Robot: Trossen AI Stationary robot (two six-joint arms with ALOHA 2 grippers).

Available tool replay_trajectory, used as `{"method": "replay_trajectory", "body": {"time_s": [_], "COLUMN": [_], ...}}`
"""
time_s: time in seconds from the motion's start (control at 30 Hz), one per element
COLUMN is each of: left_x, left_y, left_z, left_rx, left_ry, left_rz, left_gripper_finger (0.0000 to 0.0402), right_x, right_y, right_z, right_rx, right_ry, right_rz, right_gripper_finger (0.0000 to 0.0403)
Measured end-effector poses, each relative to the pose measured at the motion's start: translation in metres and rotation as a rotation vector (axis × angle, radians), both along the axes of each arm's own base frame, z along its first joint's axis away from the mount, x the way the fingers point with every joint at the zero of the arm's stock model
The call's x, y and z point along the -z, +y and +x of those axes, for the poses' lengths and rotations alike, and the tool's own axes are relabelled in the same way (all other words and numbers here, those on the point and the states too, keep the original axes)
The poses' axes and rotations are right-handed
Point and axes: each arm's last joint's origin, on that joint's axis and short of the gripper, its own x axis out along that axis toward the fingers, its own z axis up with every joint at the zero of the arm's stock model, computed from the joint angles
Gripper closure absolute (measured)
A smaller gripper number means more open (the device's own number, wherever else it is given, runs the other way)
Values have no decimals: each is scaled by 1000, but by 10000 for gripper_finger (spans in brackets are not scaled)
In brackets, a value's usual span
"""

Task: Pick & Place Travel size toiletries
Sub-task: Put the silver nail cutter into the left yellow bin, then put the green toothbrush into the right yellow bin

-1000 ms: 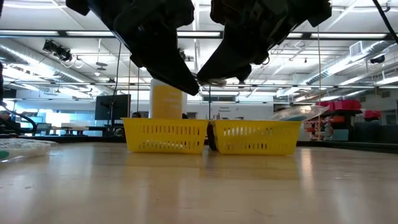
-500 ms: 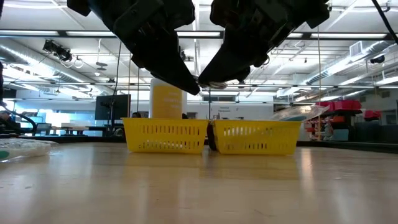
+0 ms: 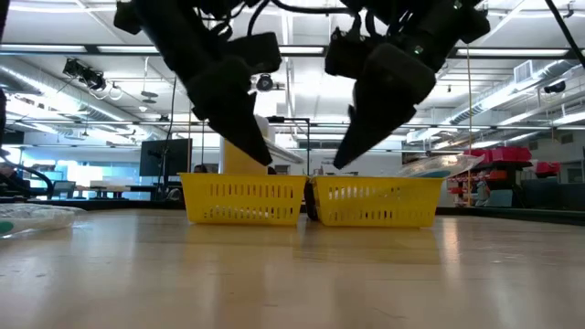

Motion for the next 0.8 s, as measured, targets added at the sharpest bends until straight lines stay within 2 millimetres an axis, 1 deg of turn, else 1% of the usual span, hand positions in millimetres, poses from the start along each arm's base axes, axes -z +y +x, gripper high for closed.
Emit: {"method": "replay_trajectory", "body": {"time_s": [0.07,0.13,0.2,0.33,0.4,0.57,0.8], "left_x": [0,1,3,8,9,9,9], "left_y": [7,14,23,40,45,51,50], "left_z": [1,0,-2,-8,-9,-8,-8], "left_rx": [-21,-43,-66,-103,-109,-109,-102], "left_ry": [6,22,66,168,181,177,185], "left_rz": [3,6,4,-42,-67,-74,-73], "left_gripper_finger": [338,327,318,319,320,309,255], "right_x": [-1,-2,-4,-7,-7,-6,-6], "right_y": [0,-1,0,0,0,0,0], "right_z": [-2,-7,-9,-10,-10,-10,-10], "right_rx": [31,48,52,50,42,37,22], "right_ry": [17,48,47,46,46,50,59], "right_rz": [26,34,39,37,32,27,48], "right_gripper_finger": [220,218,218,222,225,231,233]}}
